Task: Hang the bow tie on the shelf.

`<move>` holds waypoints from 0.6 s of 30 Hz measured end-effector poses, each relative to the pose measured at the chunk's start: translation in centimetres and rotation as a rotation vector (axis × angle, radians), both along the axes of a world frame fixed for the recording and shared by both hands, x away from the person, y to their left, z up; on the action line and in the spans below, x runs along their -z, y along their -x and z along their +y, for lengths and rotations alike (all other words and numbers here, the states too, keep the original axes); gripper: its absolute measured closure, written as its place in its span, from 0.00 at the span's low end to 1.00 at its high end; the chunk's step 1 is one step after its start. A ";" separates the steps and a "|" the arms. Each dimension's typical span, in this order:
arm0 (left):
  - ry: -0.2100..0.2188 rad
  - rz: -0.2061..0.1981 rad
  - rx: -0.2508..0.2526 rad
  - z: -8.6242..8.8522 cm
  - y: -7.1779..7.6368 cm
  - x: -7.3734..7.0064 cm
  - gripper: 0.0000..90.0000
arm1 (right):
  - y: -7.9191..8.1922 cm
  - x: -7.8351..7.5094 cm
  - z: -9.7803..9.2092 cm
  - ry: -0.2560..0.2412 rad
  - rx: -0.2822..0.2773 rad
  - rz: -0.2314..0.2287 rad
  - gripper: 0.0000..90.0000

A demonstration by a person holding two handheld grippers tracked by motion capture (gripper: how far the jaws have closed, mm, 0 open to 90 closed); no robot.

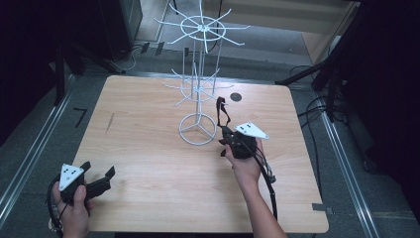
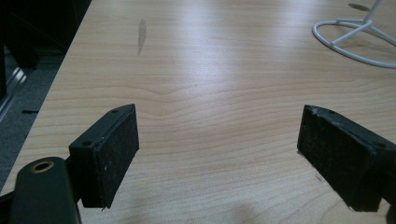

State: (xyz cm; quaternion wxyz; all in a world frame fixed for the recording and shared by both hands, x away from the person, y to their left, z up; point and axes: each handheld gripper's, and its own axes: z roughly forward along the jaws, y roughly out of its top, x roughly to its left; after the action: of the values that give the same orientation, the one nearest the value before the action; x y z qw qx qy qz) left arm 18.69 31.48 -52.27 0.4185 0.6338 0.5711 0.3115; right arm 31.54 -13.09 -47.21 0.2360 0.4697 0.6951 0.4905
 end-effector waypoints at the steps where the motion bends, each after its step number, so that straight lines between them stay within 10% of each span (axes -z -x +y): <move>1: 0.001 0.000 0.000 0.0 0.0 0.0 0.15 | -0.1 0.5 0.0 0.010 0.005 0.014 1.00; 18: 0.003 0.000 0.000 0.0 0.0 0.0 0.15 | -0.8 3.7 0.1 0.062 0.018 0.102 1.00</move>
State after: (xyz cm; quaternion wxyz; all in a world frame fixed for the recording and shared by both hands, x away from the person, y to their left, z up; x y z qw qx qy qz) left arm 18.70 31.48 -52.28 0.4193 0.6331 0.5716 0.3109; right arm 32.38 -12.97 -50.89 0.2190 0.4927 0.7169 0.4420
